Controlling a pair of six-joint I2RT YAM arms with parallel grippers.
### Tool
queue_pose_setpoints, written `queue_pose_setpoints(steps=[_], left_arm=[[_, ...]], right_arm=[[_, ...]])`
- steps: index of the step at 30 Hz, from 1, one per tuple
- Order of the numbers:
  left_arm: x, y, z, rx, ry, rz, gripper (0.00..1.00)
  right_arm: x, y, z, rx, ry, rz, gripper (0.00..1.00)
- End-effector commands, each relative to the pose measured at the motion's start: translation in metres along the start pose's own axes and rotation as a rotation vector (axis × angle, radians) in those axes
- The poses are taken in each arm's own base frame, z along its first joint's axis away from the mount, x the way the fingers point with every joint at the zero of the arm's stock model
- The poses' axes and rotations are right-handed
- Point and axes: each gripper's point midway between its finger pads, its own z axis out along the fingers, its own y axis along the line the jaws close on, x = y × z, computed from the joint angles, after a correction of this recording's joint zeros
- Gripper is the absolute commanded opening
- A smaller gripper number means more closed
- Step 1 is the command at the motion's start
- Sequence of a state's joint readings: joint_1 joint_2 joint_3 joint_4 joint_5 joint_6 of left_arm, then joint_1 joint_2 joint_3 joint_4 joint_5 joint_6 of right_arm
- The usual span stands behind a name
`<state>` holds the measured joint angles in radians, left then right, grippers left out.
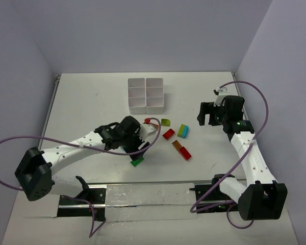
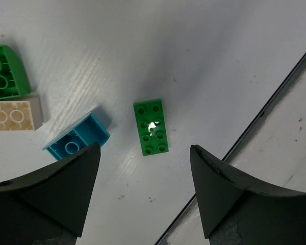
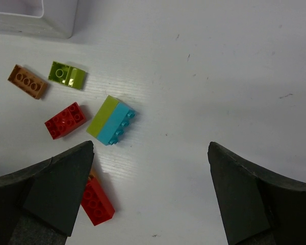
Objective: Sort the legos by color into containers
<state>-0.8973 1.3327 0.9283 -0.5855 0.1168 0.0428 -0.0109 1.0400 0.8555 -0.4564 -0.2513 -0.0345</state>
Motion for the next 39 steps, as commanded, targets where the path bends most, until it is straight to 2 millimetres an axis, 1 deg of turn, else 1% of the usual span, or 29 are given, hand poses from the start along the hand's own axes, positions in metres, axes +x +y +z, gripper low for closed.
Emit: queue_pose_setpoints(steps=[1,2,3,5,12,20,24,28,33,39], left_arm=[[0.005,0.009,0.014,-0.092,0.055,-0.008,0.79],[0.007,0.015,0.017,-0.124,0.074,-0.008,0.78],[0.008,0.017,0.020,-0.132,0.089,-0.007,0.77],[0.011,0.015,0.025,-0.133,0.115,-0.049,0.77],[0.020,0.011,0.037,-0.116,0.174,-0.053,0.77],[0.020,-0.007,0.047,-0.049,0.198,-0.036,0.78],[0.025,-0.013,0.054,-0.035,0.226,-0.030,0.77],[0.033,-0.017,0.060,-0.014,0.257,-0.037,0.75],[0.035,-0.018,0.066,-0.003,0.274,-0.041,0.72],[0.035,-0.016,0.074,-0.017,0.293,-0.037,0.64]], right_arm=[[-0.011,0.000,-0.003,0.008,-0.051,-0.014,1.00],[-0.011,0.001,-0.004,0.007,-0.050,-0.014,1.00],[-0.012,0.001,-0.004,0.008,-0.051,-0.014,1.00],[-0.012,0.000,-0.004,0.010,-0.051,-0.014,1.00],[-0.011,0.000,-0.005,0.013,-0.056,-0.017,1.00],[-0.011,0.001,-0.007,0.012,-0.058,-0.019,1.00],[-0.012,0.001,-0.009,0.011,-0.065,-0.020,1.00],[-0.012,0.001,-0.010,0.015,-0.071,-0.023,1.00],[-0.012,0.001,-0.011,0.014,-0.072,-0.023,1.00],[-0.011,0.001,-0.011,0.013,-0.074,-0.024,1.00]])
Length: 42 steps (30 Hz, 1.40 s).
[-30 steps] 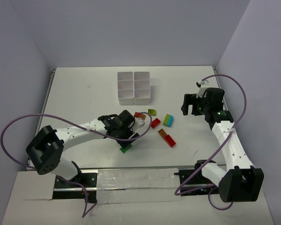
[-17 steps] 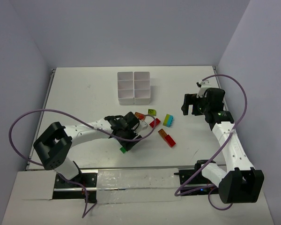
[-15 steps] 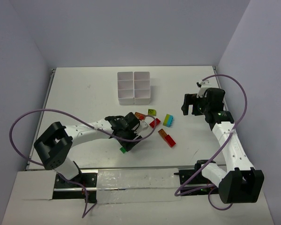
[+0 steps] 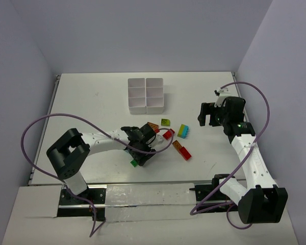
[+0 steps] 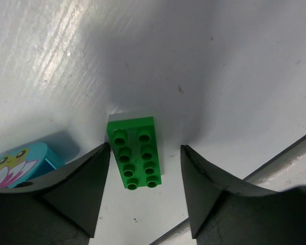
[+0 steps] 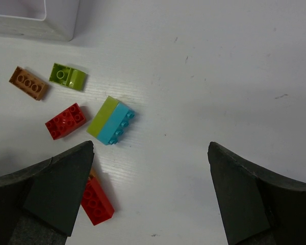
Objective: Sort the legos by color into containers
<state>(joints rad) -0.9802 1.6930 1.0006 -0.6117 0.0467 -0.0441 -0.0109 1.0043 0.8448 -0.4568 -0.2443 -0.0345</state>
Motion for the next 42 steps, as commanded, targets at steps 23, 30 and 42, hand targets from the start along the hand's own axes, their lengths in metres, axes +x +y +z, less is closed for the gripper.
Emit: queue_pose_setpoints(steps=[23,30,42], left_arm=[[-0.097,0.033,-0.107,-0.234,-0.418,0.052,0.00],[-0.155,0.093,-0.224,-0.315,-0.867,-0.219,0.00],[-0.217,0.212,-0.295,-0.529,-1.370,-0.396,0.00]], right_arm=[[-0.013,0.003,-0.001,-0.006,-0.046,-0.012,1.00],[-0.019,0.004,0.002,-0.019,-0.044,-0.005,1.00],[-0.034,0.003,0.013,-0.022,-0.033,0.003,1.00]])
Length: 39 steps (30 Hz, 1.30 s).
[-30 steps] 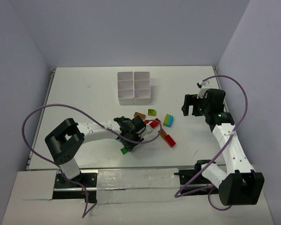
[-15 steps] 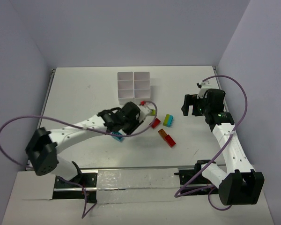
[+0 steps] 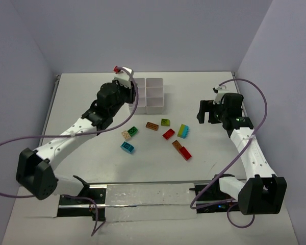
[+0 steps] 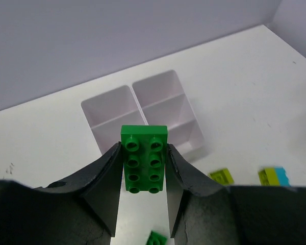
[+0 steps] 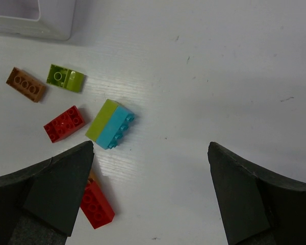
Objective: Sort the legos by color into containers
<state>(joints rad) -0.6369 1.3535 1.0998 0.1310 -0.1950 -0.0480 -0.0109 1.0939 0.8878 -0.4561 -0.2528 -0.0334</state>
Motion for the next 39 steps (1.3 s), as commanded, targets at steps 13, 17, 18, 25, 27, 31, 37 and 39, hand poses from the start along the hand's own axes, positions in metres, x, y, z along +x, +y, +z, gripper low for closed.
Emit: queue_pose_setpoints(steps=[13,17,18,25,27,31,37,39], left_arm=[[-0.019,0.043,0.130,-0.091,-0.221,-0.126,0.00],[0.001,0.045,0.142,-0.101,-0.189,-0.132,0.00],[0.009,0.047,0.146,-0.109,-0.176,-0.137,0.01],[0.033,0.053,0.159,-0.134,-0.161,-0.138,0.02],[0.038,0.056,0.162,-0.149,-0.160,-0.137,0.02],[0.045,0.061,0.169,-0.174,-0.161,-0.127,0.03],[0.055,0.067,0.176,-0.206,-0.154,-0.125,0.16],[0.058,0.071,0.177,-0.221,-0.154,-0.121,0.18]], right_arm=[[-0.035,0.002,0.011,-0.012,-0.041,0.010,1.00],[-0.035,0.001,0.012,-0.009,-0.037,0.011,1.00],[-0.035,0.001,0.012,-0.007,-0.037,0.012,1.00],[-0.034,0.000,0.011,-0.003,-0.038,0.013,1.00],[-0.033,0.000,0.011,-0.003,-0.035,0.012,1.00],[-0.030,0.000,0.012,-0.001,-0.030,0.013,1.00],[-0.029,-0.001,0.011,0.005,-0.030,0.009,1.00],[-0.028,-0.001,0.011,0.003,-0.027,0.010,1.00]])
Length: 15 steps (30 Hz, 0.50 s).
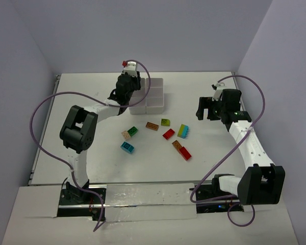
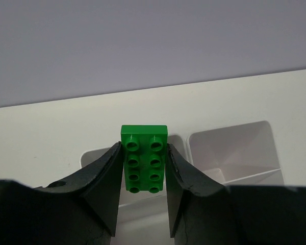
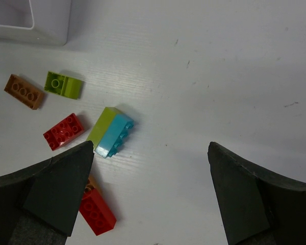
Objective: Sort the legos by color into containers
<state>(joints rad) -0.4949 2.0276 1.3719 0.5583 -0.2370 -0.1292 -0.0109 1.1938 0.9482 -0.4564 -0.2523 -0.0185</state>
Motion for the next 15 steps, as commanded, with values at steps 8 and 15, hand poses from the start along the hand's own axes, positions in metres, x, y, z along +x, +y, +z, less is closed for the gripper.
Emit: queue_pose_setpoints(steps=[8,15], left_arm=[[-0.039,0.009,0.010,-0.051,-0.127,-0.014,0.49],[-0.070,0.001,-0.021,0.024,-0.128,0.004,0.71]], right_arm=[[-0.022,0.005,-0.004,-0.010,-0.064,-0.008,1.00],[-0.025,0.009,-0.007,-0.028,-0.079,-0.010,1.00]])
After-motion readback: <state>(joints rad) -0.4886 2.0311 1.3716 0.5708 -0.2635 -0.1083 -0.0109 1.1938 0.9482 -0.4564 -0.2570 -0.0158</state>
